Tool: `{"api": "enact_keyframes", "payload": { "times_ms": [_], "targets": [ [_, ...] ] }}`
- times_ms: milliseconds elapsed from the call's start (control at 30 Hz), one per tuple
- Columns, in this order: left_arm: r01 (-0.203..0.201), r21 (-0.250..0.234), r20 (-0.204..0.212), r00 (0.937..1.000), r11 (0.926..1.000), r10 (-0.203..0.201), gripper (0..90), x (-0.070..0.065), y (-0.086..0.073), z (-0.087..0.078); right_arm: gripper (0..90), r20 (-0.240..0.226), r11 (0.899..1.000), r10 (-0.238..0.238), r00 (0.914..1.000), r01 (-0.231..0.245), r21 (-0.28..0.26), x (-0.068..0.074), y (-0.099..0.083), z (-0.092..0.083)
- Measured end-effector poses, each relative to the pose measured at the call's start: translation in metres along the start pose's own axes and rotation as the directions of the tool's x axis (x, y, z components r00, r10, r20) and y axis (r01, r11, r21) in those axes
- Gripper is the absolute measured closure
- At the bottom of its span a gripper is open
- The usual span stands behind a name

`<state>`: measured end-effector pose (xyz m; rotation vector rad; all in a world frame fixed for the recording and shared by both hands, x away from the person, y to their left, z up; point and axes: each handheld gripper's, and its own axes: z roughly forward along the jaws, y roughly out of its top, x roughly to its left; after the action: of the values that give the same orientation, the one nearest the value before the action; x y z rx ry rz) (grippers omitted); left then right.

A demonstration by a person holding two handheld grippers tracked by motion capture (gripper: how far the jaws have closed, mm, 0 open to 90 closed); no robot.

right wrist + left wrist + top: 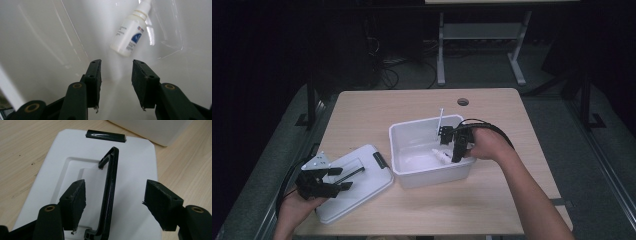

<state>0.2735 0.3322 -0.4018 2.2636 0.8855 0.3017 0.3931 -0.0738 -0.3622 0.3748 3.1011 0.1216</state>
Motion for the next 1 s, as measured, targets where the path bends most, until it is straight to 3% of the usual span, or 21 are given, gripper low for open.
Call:
{"api": "enact_keyframes", "payload": {
  "times_ms": [467,833,1000],
  "targets": [
    [-0.008,0.009,0.005,1.0,0.9999,0.008,32.9,-0.002,0.002,0.003,57.7,0.032,0.996,0.029,0.9991,-0.026,-0.083,0.007,-0.015,-0.028],
    [-0.01,0.011,0.001,1.0,0.9999,0.01,32.9,-0.001,0.002,0.002,57.5,0.069,0.988,0.055,0.9961,-0.044,-0.148,0.013,-0.031,-0.061],
    [-0.009,0.01,0.002,1.0,0.9999,0.009,32.8,-0.002,0.002,0.002,57.1,0.094,0.987,0.067,0.9933,-0.052,-0.154,0.016,-0.04,-0.069]
  ]
}}
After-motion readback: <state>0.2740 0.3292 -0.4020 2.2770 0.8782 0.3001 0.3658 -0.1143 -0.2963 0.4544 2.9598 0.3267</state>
